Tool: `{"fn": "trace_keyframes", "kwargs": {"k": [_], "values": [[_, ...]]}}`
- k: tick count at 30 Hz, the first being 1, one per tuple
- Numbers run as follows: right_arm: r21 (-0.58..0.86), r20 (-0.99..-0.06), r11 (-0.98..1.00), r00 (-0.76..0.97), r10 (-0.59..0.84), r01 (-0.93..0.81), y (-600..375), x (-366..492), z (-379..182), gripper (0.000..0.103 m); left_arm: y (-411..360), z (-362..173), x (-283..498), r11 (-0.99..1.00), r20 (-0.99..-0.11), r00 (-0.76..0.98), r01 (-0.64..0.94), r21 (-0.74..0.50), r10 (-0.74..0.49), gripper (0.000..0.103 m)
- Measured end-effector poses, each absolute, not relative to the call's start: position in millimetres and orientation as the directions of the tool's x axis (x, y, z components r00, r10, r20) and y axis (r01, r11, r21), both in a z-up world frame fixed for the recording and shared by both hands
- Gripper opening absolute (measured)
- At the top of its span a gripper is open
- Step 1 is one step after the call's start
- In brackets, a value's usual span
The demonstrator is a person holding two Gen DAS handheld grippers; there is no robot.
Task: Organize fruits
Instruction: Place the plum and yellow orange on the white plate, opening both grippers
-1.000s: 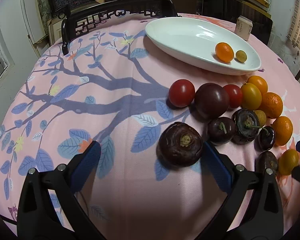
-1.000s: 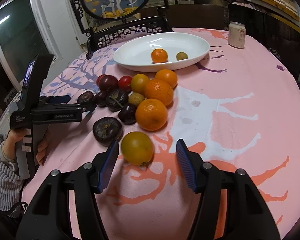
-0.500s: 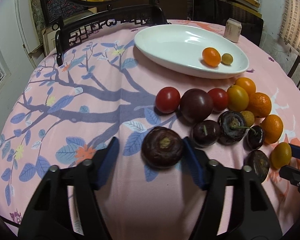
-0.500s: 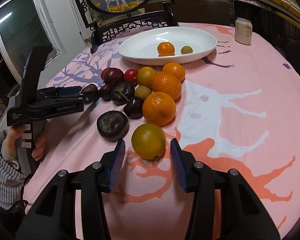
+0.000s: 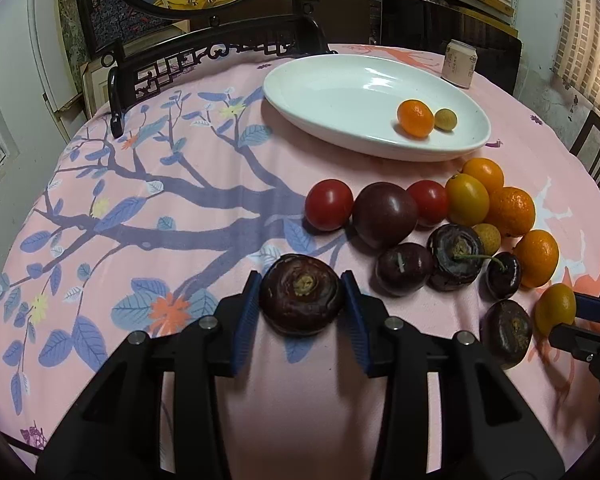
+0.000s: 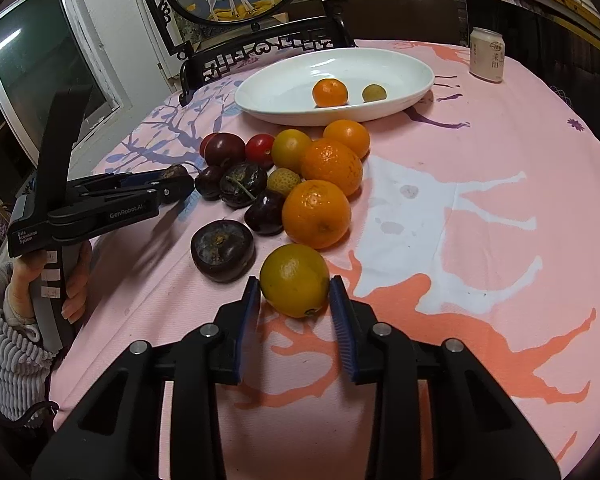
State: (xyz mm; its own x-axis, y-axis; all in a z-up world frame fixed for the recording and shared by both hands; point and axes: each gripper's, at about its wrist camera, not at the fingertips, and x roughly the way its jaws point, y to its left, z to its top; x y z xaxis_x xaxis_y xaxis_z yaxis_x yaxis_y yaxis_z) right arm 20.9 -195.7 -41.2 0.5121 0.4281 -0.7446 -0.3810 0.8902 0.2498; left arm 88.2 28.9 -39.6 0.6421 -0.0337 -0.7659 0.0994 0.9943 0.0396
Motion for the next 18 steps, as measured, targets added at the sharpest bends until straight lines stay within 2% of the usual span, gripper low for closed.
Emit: {"fn": "trace_keyframes", "kwargs": {"k": [11,14,18], "values": [[0.282,-0.69,0.898,0.579,0.434,-0.337,-213.8,23.1,-26.9,0.035,20.2,-15.3,77.4,0.992,-0.705,0.708,0.111,0.056,-0.04,0.04],[0.314,-0.673,0.894,0.59,0.447,-0.319,-222.8,35.3,-10.1,0.035,13.8,6.8,83.4,0.991,-0.684,0.728,0.122,0.049,-0.055,0.04],[0.29,-0.627,0.904,0.651,0.428,-0.316,-226.3,60.9,35.3,0.036,2.6,39.6,102.9,0.99,-0.646,0.761,0.129,0.049,-0.067,0.04]]}}
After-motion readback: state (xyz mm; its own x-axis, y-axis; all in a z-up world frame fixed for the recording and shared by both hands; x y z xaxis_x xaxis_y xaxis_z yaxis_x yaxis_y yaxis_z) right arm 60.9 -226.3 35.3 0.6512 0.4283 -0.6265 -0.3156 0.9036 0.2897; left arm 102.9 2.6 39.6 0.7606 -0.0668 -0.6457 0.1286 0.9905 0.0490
